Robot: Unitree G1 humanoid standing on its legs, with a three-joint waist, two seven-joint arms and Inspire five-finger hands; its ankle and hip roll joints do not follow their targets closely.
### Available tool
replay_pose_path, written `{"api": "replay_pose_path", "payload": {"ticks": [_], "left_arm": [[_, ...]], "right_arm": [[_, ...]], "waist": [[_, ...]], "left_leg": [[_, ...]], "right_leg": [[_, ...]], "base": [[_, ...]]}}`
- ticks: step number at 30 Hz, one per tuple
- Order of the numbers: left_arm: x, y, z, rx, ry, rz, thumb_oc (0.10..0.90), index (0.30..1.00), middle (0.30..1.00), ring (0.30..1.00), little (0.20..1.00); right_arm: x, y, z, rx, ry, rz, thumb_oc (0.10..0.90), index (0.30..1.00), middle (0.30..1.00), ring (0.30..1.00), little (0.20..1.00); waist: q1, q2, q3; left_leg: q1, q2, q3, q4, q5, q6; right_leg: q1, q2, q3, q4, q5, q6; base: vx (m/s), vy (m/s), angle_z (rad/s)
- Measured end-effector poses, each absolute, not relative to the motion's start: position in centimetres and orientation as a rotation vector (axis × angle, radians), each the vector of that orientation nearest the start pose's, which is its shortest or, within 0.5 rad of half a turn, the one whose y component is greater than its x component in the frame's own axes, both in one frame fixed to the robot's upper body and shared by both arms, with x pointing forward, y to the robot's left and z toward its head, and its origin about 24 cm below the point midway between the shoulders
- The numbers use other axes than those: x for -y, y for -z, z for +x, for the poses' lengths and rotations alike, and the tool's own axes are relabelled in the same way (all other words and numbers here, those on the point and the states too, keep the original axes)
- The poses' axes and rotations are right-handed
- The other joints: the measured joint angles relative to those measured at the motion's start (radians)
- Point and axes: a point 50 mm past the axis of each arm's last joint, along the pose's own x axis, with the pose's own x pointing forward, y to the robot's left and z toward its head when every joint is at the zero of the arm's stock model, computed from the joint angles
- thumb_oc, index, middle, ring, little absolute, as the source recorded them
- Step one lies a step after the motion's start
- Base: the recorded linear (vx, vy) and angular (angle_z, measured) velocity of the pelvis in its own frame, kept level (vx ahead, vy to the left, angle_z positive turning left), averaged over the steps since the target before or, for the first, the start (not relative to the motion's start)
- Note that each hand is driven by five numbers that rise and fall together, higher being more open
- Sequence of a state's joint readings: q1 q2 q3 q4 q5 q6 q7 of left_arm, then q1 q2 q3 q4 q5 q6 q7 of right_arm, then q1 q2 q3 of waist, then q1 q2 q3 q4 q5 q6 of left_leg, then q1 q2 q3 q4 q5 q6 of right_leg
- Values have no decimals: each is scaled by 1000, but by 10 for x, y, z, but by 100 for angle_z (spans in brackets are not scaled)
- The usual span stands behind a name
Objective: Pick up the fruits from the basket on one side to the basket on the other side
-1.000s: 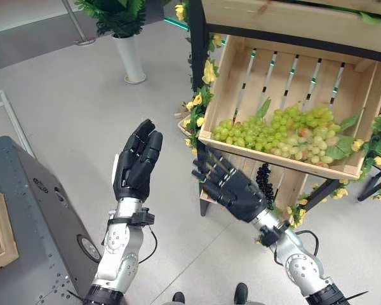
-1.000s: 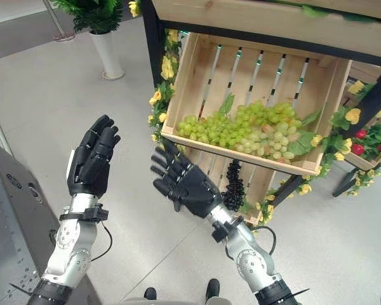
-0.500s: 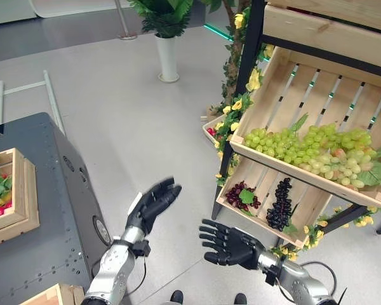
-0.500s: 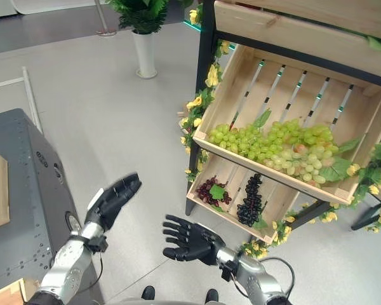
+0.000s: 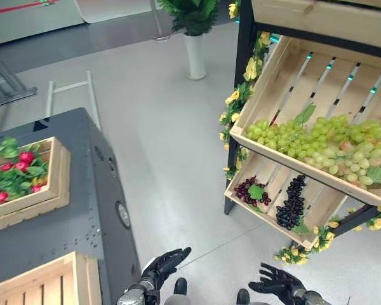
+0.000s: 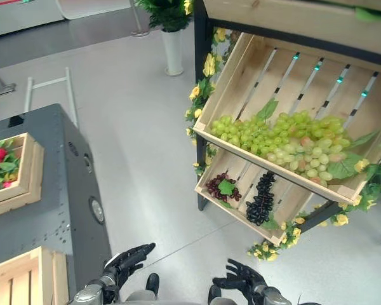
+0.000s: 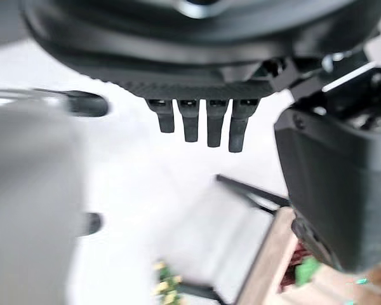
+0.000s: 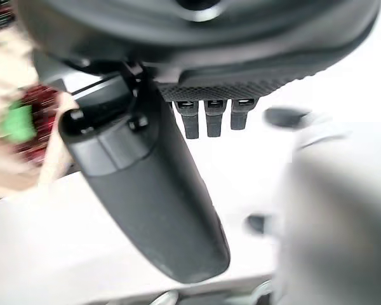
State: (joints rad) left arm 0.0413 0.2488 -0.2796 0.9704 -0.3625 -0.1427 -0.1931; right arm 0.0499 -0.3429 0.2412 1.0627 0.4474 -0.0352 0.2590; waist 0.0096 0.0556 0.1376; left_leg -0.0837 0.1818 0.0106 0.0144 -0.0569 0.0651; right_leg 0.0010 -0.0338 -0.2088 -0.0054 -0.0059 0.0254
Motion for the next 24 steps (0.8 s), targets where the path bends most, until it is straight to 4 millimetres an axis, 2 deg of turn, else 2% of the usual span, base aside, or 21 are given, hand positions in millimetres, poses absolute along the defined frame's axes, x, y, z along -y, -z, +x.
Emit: {"api": "replay_pose_path", "payload": {"ticks": [1,2,3,6,8,9,10,11,12,13,16,19,24], "left_arm": [[-198,142,134,-912,131,-50,800,900,900,900,900],[-199,143,131,-921,130,-53,800,900,900,900,900],[-199,144,128,-943,138,-49,800,900,900,900,900],[-197,144,129,-946,175,-32,800,900,900,900,900],[-193,144,130,-948,210,-13,800,900,900,900,900],[-189,147,126,-967,212,-21,800,900,900,900,900],[-189,149,122,-982,202,-22,800,900,900,900,900],[-191,150,119,-993,191,-21,800,900,900,900,900],[-195,154,109,-1029,164,-17,800,900,900,900,900],[-199,157,100,-1063,130,-19,800,900,900,900,900],[-211,162,78,-1130,52,-2,800,900,900,900,900],[-216,162,73,-1142,33,29,800,900,900,900,900],[-215,157,88,-1088,64,93,800,900,900,900,900]], "right_arm": [[243,148,102,-1085,-6,87,800,900,900,900,900],[244,148,100,-1091,0,86,800,900,900,900,900],[245,149,96,-1098,13,87,800,900,900,900,900],[247,149,95,-1095,44,90,800,900,900,900,900],[250,149,92,-1093,68,94,800,900,900,900,900],[253,149,90,-1100,83,84,800,900,900,900,900],[253,149,90,-1102,91,88,800,900,900,900,900],[250,150,90,-1100,88,92,800,900,900,900,900],[244,151,92,-1089,79,106,800,900,900,900,900],[237,152,92,-1086,70,120,800,900,900,900,900],[219,156,94,-1080,37,149,800,900,900,900,900],[216,156,98,-1080,3,115,800,900,900,900,900],[213,153,110,-1053,-22,93,800,900,900,900,900]], "waist": [[-7,-26,13],[-6,-43,17],[-22,-62,24],[-45,-41,10],[-48,-9,-13],[-47,23,-31],[-45,21,-36],[-45,17,-40],[-44,6,-46],[-43,-1,-50],[-20,-13,-56],[-9,-18,-54],[7,-36,-48]], "left_leg": [[12,-44,33,45,15,-25],[26,-72,53,66,23,-39],[48,-101,83,105,29,-47],[105,-92,109,90,41,-66],[112,-71,128,22,55,-74],[117,-58,129,-18,71,-107],[126,-68,127,-35,85,-118],[131,-83,124,-48,90,-109],[137,-108,103,-68,100,-94],[149,-124,95,-91,106,-79],[153,-155,84,-103,112,-65],[156,-166,75,-103,113,-62],[164,-157,75,-107,114,-67]], "right_leg": [[14,-43,-8,-3,1,2],[21,-67,-18,-6,4,5],[49,-90,-36,-22,5,17],[82,-90,-106,-48,10,27],[81,-78,-152,-55,19,41],[80,-64,-162,-57,19,57],[82,-72,-155,-53,21,64],[80,-78,-140,-48,18,74],[79,-89,-87,-47,13,83],[79,-100,-71,-47,10,90],[91,-123,-70,-71,16,99],[104,-132,-71,-84,26,118],[113,-123,-70,-83,28,124]], "base": [[-46,66,38],[-61,118,41],[-54,139,46],[-61,210,66],[-53,264,76],[-8,188,53],[-10,233,42],[-9,160,33],[1,223,37],[6,186,33],[20,111,18],[16,38,14],[0,0,0]]}}
